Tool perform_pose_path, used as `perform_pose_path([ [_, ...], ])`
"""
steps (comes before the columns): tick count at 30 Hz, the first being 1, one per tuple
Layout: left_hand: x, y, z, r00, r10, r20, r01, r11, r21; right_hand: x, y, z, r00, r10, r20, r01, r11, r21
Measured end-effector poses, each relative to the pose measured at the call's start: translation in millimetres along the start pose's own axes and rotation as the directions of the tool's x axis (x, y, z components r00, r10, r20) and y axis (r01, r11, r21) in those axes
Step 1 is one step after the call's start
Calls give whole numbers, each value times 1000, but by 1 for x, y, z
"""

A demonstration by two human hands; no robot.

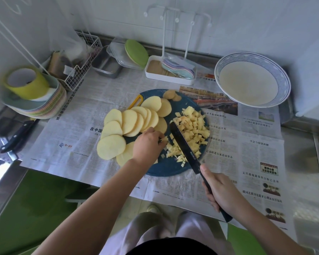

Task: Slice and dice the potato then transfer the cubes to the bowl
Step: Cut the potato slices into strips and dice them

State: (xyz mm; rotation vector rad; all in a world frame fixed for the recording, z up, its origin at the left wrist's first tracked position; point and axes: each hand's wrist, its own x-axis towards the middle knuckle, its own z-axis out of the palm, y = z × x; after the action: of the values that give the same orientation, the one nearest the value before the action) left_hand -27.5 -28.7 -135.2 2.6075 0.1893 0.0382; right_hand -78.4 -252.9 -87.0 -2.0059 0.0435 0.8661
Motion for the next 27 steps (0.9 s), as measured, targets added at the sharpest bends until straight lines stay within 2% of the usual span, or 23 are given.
perform_pose_path([
  [7,0,4,-5,998,-54,44,50,996,76,-2,3,0,999,-43,-3,43,999,-24],
  [13,-16,-6,-28,971,-205,-124,197,978,-71,-10,13,7,995,-23,97,23,1000,6],
  [16,-27,-12,-36,947,-283,-151,265,956,-127,-11,17,15,991,-19,130,18,1000,14],
  [27,-48,-2,-18,969,-242,-58,232,962,-143,3,22,7,985,40,168,-30,998,-57],
])
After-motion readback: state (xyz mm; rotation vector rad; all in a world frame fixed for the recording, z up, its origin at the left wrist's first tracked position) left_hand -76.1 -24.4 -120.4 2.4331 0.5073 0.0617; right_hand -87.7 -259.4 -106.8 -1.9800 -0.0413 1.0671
